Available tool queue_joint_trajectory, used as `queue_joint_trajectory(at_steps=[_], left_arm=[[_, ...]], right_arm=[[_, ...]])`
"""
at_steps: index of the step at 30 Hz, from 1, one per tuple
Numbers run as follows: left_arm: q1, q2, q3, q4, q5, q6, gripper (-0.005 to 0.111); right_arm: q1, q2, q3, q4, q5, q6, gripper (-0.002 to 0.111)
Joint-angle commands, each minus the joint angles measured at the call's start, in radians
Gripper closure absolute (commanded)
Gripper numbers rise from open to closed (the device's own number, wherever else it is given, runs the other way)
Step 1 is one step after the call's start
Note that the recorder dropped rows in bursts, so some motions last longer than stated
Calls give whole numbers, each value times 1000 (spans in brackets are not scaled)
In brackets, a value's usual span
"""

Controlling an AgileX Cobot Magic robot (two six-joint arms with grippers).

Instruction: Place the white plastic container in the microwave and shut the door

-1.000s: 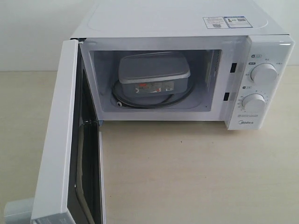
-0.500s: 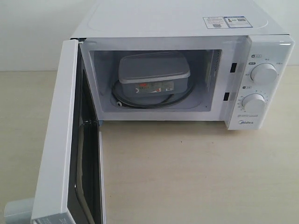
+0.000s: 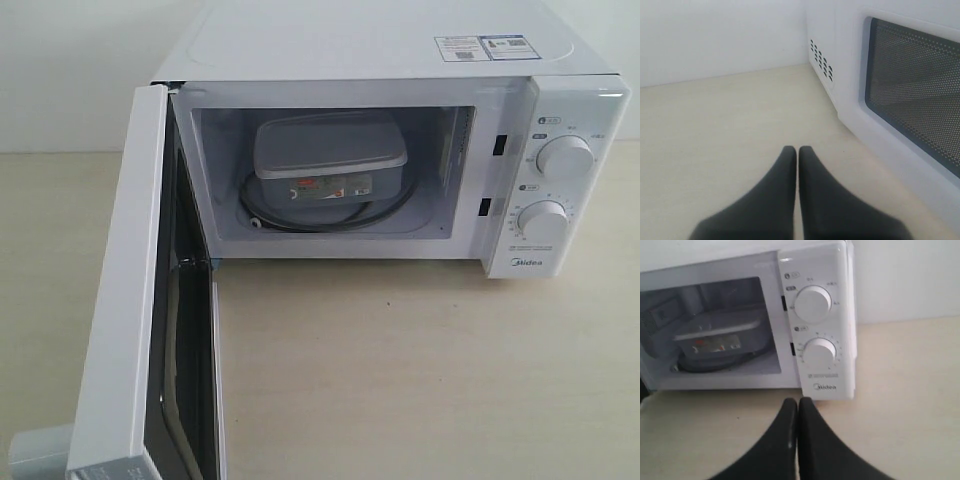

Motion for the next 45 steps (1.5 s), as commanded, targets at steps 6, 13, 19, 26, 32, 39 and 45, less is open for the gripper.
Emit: queue_joint_trajectory(at_steps=[6,13,19,26,32,39,45], left_arm=[[5,-1,4,5,0,0,103],[5,-1,4,5,0,0,103],[5,-1,4,5,0,0,103],[5,-1,4,5,0,0,103],[5,-1,4,5,0,0,103],[5,-1,4,5,0,0,103],[5,-1,-56,-82,-26,-16,103]], right_arm=[[-4,-8,0,-394,73,298,108],[-4,-8,0,-389,109,302,108],[-4,-8,0,-389,109,302,108],[-4,-8,0,-389,109,302,108],[-4,-8,0,-389,109,302,108],[-4,-8,0,-389,109,302,108],[-4,-8,0,-389,109,302,108]])
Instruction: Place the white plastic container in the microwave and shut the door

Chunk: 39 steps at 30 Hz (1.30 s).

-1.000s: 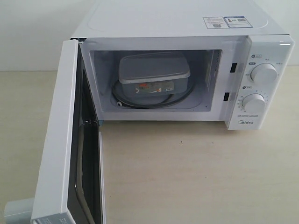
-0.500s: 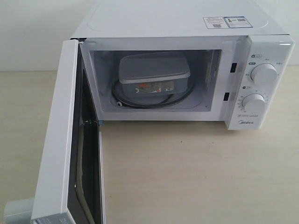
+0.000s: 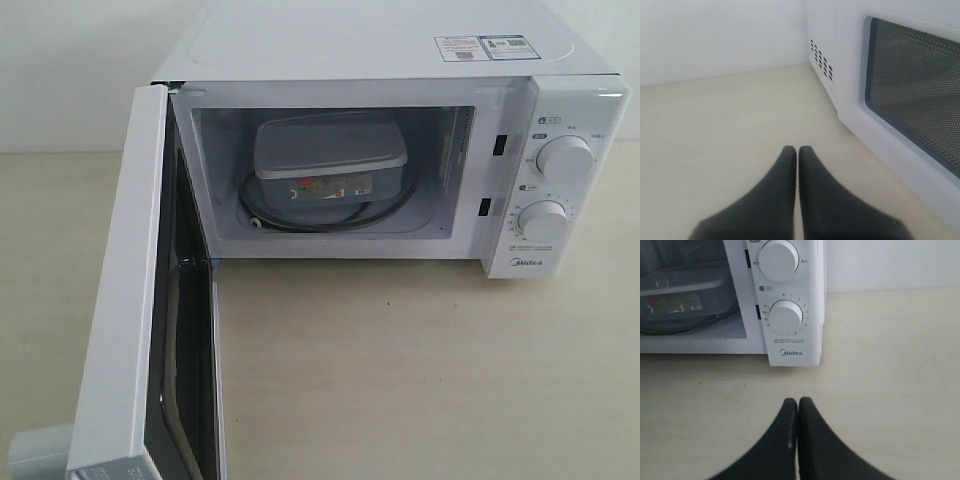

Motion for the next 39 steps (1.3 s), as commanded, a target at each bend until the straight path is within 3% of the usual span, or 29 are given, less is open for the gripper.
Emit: queue_joint_trajectory(at_steps=[1,4,8,16,18,23,25,28,31,34,39], left_arm=[[5,-1,-101,-119,-26,-16,103],[5,-1,-276,-299,-19,-16,103],[5,-1,-408,-400,85,-16,103],[5,-1,-418,-392,35,-8,103],[5,-1,-418,-474,20,-8,103],[5,-1,-422,-512,-180,0,103],[5,11,-455,-512,-195,0,103],[5,110,-552,-508,-12,60,103],[5,249,-663,-505,218,280,103],[5,378,-756,-469,414,363,103],[5,561,-832,-432,570,406,103]], right_arm=[[-3,-5,0,-9,0,1,108],[-3,-5,0,-9,0,1,108],[-3,-5,0,-9,11,1,108],[-3,-5,0,-9,11,1,108],[-3,-5,0,-9,11,1,108],[-3,-5,0,-9,11,1,108],[-3,-5,0,-9,11,1,108],[-3,-5,0,-9,11,1,108],[-3,-5,0,-9,11,1,108],[-3,-5,0,-9,11,1,108],[-3,-5,0,-9,11,1,108]])
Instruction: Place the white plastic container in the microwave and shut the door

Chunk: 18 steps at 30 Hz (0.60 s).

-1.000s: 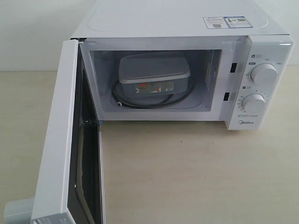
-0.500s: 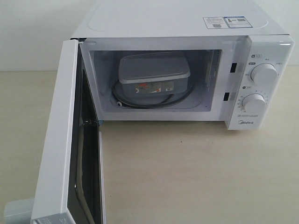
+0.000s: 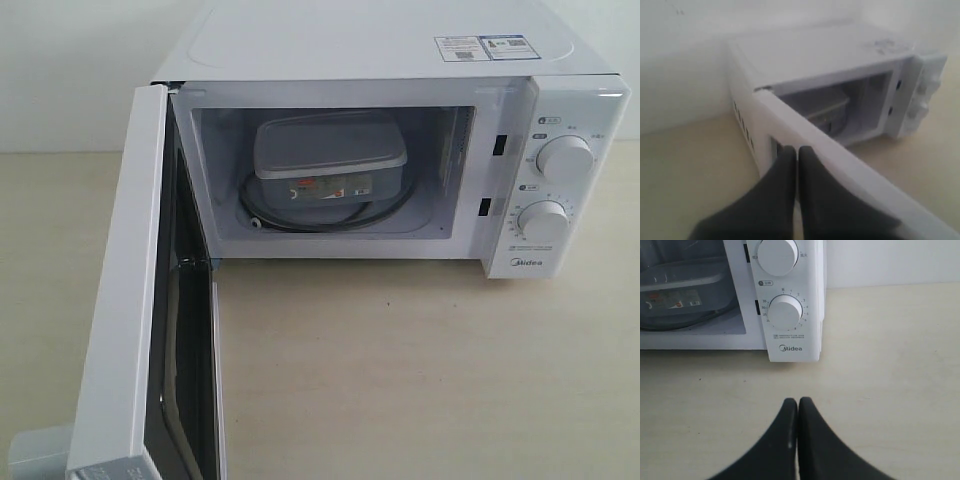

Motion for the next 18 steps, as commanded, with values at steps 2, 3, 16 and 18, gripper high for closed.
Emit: queue_joint_trajectory(at_steps=[2,3,16,18], left_arm=[[5,186,-42,30,166,153,103],[5,214,-42,30,181,173,103],[-61,628,-42,-237,297,610,103],[-84,658,-42,-286,282,669,103]], right_arm=[[-3,-5,0,-9,-4,-1,108],[-3,-5,0,-9,-4,-1,108],[-3,-5,0,-9,-4,-1,108],[-3,-5,0,-9,-4,-1,108]])
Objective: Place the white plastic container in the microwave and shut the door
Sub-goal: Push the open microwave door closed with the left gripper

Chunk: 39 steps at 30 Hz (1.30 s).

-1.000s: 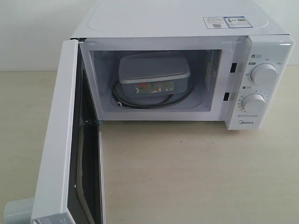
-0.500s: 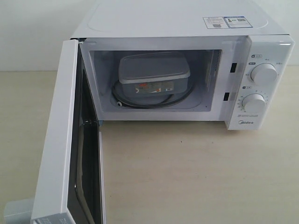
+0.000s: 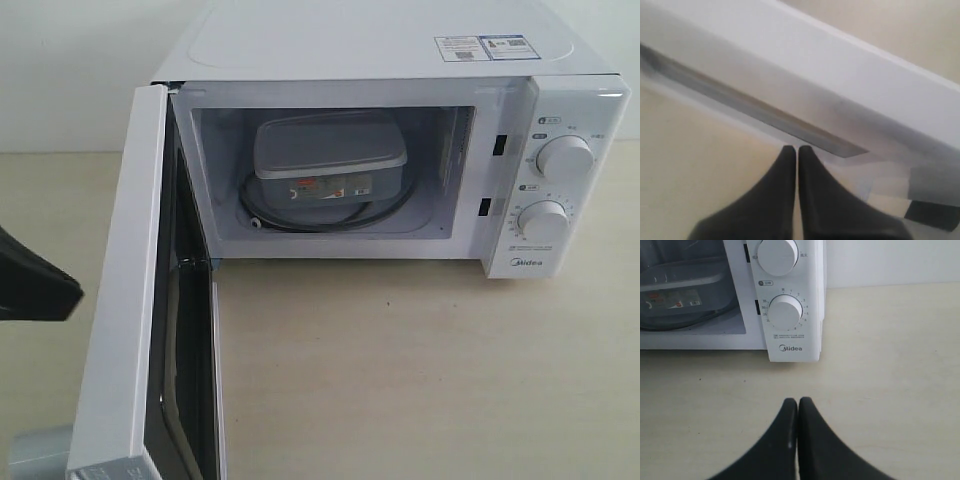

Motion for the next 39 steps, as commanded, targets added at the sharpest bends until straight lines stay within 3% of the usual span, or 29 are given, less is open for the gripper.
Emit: queue_joint_trajectory(at_steps=[1,6,14,20,24,31,39], left_arm=[[-56,82,-3,-140,-9,171,103],[-121,148,-3,-324,-85,350,103],[-234,269,-3,-507,-346,502,103],[-291,362,-3,-916,-572,837,103],[-299,405,-3,-1183,-589,1118,103],[-299,410,-6,-1183,-599,1187,103],[-299,403,-6,-1183,-567,1154,103]], right_arm=[[-3,-5,0,-9,-4,-1,108],[-3,-5,0,-9,-4,-1,108],[-3,-5,0,-9,-4,-1,108],[-3,-5,0,-9,-4,-1,108],[-3,-5,0,-9,-4,-1,108],[-3,-5,0,-9,-4,-1,108],[-3,-5,0,-9,-4,-1,108]])
